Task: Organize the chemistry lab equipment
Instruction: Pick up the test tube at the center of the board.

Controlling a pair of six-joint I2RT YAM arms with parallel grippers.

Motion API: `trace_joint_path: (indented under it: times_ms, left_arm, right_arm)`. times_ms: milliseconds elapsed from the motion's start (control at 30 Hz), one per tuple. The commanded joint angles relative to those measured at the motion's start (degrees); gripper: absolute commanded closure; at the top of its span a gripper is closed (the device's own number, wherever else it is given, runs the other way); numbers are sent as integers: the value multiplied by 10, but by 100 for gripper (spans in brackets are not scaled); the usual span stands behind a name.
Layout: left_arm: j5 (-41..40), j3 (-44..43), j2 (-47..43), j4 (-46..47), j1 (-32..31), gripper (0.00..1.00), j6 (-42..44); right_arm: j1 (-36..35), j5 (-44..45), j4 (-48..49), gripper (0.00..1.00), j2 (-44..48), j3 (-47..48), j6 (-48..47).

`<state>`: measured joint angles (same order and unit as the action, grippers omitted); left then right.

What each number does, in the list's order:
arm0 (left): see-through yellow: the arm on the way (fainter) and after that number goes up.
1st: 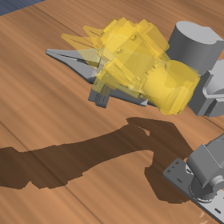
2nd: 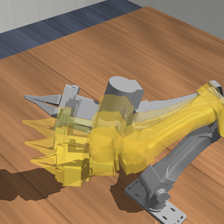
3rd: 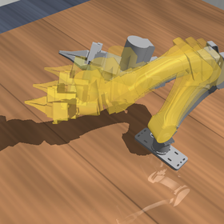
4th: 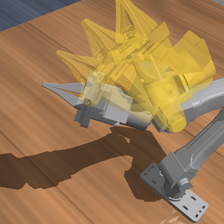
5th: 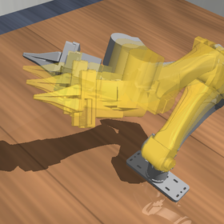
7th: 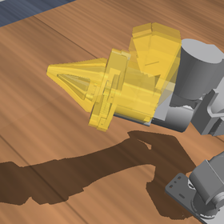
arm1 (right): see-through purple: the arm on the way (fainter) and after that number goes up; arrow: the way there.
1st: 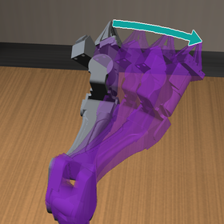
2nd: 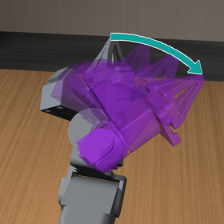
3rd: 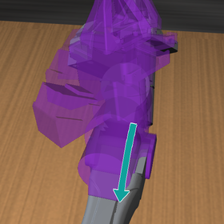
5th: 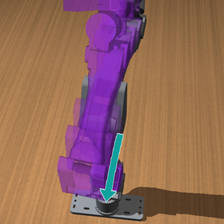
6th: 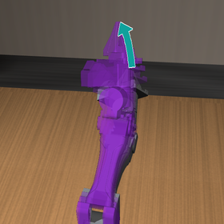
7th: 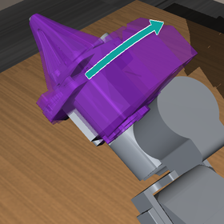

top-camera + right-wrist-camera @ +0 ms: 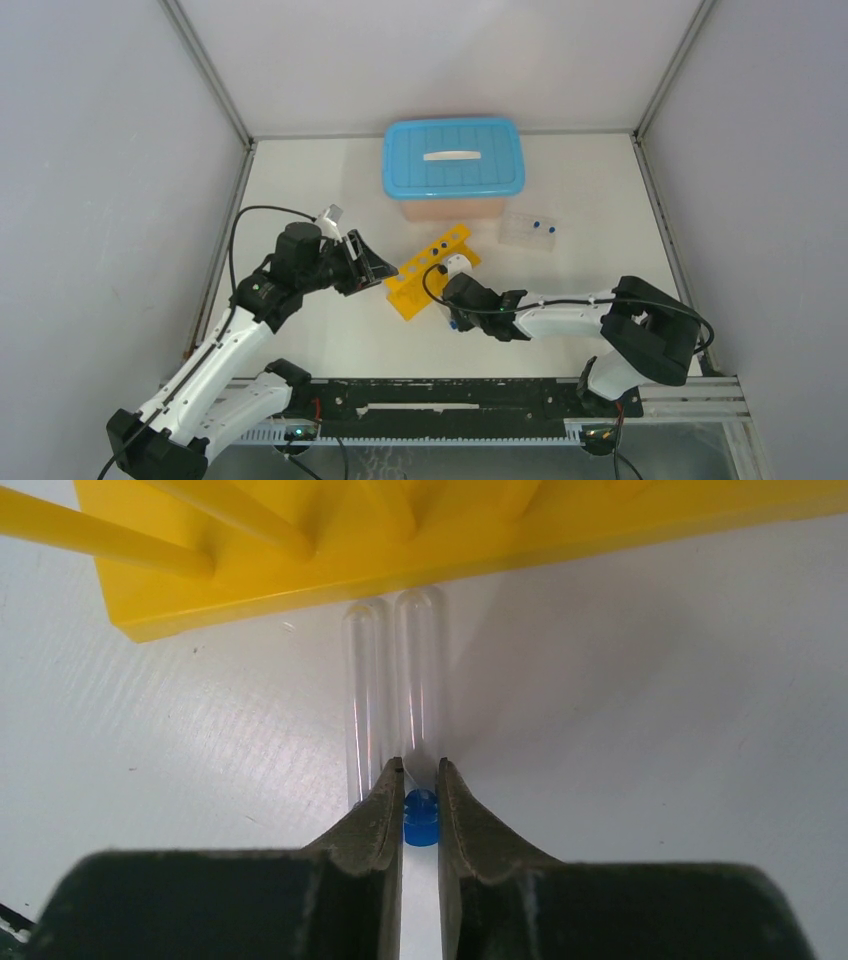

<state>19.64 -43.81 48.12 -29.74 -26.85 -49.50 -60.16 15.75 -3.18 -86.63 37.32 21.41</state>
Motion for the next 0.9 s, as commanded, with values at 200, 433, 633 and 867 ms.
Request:
trace_joint_path:
  times_ms: [200,433,633,867]
  left_arm:
    - [7,0,-2,25,4,38,-1]
    - [35,4,2,62,4,37,-37]
    - [62,2,12,90,4,37,-62]
    - [88,2,19,116,4,37,-90]
  right_arm:
    - [-4,1,-64,87,88,18,-3]
    - [-13,-24,-108,87,150,62,-24]
    - [-19,-37,-116,87,197,97,-35]
    - [-25,-53,-126,87,220,142,-44]
